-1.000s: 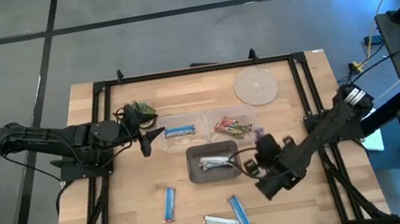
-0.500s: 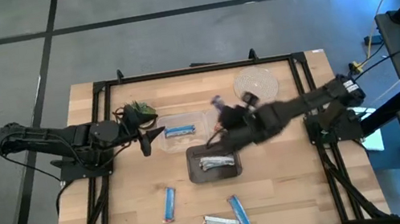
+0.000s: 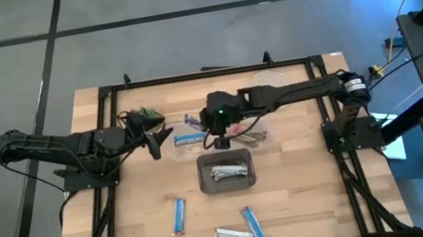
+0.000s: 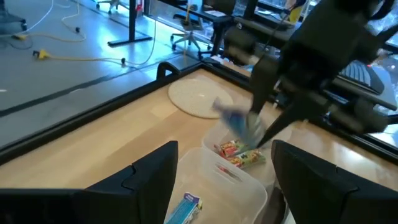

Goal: Pick and place Granola Bars by type
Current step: Put the blue granola bar into the left transparent bin

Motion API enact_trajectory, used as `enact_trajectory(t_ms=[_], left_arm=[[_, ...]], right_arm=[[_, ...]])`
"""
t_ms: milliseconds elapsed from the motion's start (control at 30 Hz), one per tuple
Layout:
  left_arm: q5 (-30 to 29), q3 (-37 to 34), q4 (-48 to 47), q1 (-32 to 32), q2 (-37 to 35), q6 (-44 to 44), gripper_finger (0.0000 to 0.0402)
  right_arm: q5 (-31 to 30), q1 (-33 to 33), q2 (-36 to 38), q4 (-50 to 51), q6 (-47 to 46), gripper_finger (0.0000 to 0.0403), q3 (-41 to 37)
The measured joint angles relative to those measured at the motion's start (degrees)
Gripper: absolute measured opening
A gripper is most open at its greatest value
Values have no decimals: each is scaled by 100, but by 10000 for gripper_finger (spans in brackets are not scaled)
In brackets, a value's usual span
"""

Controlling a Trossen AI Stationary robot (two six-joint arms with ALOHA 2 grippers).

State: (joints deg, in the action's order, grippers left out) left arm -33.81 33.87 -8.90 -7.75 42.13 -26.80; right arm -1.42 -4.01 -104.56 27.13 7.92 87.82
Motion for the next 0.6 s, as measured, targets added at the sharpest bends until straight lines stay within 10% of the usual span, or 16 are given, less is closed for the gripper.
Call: enact_trajectory(t_ms=[600], left_arm=[[27, 0, -31, -2, 2, -101, 251]], right_arm=[[159, -162, -1349, -775, 142, 82, -208]])
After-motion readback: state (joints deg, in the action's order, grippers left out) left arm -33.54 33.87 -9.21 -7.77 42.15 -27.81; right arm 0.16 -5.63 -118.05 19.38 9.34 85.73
